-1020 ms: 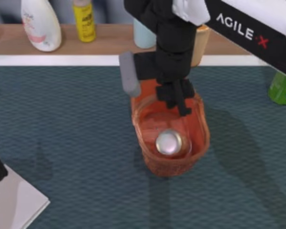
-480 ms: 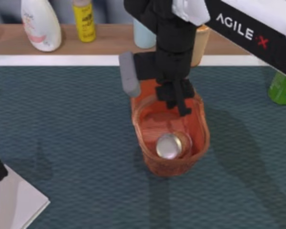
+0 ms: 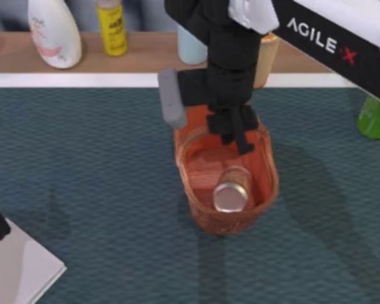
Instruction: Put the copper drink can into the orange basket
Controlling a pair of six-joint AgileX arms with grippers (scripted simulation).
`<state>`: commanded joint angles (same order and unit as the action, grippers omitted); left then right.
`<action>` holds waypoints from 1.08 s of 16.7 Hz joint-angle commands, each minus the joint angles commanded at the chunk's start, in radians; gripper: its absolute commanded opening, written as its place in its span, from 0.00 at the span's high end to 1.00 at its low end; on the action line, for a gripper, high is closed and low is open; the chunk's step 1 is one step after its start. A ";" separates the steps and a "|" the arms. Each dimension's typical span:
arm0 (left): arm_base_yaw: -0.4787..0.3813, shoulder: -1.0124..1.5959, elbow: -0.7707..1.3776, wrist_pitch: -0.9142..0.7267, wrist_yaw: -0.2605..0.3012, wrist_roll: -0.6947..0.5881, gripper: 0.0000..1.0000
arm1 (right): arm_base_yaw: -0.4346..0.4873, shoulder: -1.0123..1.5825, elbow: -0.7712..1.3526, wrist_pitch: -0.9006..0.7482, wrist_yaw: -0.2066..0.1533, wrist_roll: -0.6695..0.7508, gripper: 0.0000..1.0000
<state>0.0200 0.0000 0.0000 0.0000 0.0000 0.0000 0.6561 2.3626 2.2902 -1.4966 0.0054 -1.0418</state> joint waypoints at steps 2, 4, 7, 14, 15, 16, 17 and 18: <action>0.000 0.000 0.000 0.000 0.000 0.000 0.00 | 0.000 0.000 0.000 0.000 0.000 0.000 1.00; 0.000 0.000 0.000 0.000 0.000 0.000 0.00 | 0.000 0.000 0.000 0.000 0.000 0.000 1.00; 0.000 0.000 0.000 0.000 0.000 0.000 0.00 | 0.000 0.000 0.000 0.000 0.000 0.000 1.00; 0.000 0.000 0.000 0.000 0.000 0.000 0.00 | -0.010 0.010 0.077 -0.074 0.000 -0.012 1.00; 0.000 0.000 0.000 0.000 0.000 0.000 0.00 | -0.014 0.013 0.116 -0.109 0.000 -0.018 1.00; 0.000 0.000 0.000 0.000 0.000 0.000 0.00 | -0.018 0.015 0.156 -0.144 0.000 -0.024 1.00; 0.000 0.000 0.000 0.000 0.000 0.000 0.00 | -0.021 0.015 0.190 -0.176 0.000 -0.029 1.00; 0.000 0.000 0.000 0.000 0.000 0.000 0.00 | -0.025 0.015 0.214 -0.200 0.000 -0.033 1.00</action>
<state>0.0200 0.0000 0.0000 0.0000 0.0000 0.0000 0.6316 2.3777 2.5043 -1.6968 0.0056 -1.0745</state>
